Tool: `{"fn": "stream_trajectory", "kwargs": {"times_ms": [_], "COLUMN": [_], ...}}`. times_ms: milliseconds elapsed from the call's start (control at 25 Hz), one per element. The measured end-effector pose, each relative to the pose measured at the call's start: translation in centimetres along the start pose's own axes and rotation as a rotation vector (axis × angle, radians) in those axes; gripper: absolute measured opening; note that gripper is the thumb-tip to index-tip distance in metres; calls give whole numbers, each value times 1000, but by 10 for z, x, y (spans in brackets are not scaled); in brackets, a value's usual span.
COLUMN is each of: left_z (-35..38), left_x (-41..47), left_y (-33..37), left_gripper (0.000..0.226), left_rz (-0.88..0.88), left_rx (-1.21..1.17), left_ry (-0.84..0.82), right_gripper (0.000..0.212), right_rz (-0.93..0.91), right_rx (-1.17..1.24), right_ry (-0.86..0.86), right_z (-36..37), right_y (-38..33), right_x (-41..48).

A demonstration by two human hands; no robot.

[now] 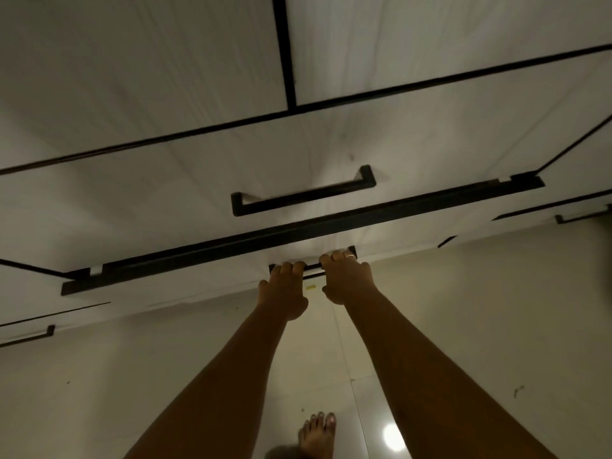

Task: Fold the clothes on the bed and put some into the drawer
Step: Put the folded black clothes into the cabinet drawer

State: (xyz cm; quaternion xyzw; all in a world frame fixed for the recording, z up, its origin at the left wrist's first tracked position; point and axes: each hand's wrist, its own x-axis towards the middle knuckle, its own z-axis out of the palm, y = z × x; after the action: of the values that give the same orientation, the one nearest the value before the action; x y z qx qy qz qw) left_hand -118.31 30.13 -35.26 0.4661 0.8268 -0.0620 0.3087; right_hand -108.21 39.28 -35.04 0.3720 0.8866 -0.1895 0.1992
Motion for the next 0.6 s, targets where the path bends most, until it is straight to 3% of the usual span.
{"fn": "stream_trajectory", "kwargs": {"times_ms": [200,280,320,400,480,560,600], "left_z": [39,53,56,57,57,58,63], "left_x": [-61,-102,-126,-170,-196,-202,-202], "left_y": [16,34,42,47,42,40,41], "left_gripper": [71,61,48,23,28,38,41], "left_rz": [-51,-25,45,265,420,295,174], "left_rx": [83,164,156,24,-150,-255,-234], "left_ry": [-94,-81,54,434,764,721,586], "right_gripper": [56,47,37,18,18,26,34], "right_rz": [37,6,-56,-245,-354,-223,-90], "right_rx": [-5,-56,-51,89,219,257,199], "right_ry": [-70,-120,-70,192,519,606,497], "right_z": [30,35,35,25,19,19,24], "right_y": [-1,-1,0,2,7,16,17], "right_x": [-69,-113,-137,-177,-206,-216,-220]}}
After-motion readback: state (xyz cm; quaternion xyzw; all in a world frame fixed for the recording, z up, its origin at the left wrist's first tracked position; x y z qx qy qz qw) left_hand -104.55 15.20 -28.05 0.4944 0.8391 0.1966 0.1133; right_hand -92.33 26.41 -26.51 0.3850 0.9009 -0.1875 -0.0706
